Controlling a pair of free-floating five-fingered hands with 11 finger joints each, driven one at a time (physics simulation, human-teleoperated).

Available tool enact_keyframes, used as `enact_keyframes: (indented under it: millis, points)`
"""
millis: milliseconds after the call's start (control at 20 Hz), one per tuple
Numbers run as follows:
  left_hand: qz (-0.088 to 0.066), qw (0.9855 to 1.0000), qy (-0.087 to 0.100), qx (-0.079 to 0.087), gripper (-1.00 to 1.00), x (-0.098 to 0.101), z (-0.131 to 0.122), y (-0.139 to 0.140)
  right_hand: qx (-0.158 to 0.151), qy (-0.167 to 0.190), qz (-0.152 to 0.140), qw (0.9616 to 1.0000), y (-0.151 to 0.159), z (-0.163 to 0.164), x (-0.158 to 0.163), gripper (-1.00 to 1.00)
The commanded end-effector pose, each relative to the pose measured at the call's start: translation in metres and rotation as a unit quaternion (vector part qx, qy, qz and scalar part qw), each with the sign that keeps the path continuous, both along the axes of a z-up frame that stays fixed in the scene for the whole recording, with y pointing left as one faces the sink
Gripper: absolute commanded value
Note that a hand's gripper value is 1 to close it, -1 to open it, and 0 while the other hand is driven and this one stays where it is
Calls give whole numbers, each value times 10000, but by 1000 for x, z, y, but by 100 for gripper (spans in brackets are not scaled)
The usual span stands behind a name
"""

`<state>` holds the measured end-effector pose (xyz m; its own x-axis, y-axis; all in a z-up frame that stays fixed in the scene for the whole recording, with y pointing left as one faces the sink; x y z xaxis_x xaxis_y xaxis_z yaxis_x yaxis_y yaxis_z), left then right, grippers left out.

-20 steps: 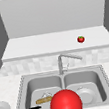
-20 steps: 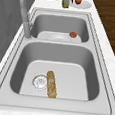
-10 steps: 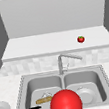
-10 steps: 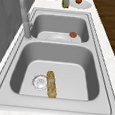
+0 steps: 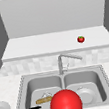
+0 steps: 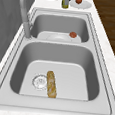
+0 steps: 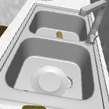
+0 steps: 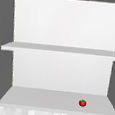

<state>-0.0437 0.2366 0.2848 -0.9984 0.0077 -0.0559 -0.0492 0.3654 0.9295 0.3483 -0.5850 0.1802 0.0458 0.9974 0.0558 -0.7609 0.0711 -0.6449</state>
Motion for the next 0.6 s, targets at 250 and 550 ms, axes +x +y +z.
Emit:
enact_keyframes:
  millis: [250,550]
  points:
    - [0,10000,0,0,0,0,0,0,-179,9,-83,9998,60,-2,-6,-100]
    - [0,10000,0,0,0,0,0,0,-268,12,-25,9996,97,-6,-20,-100]
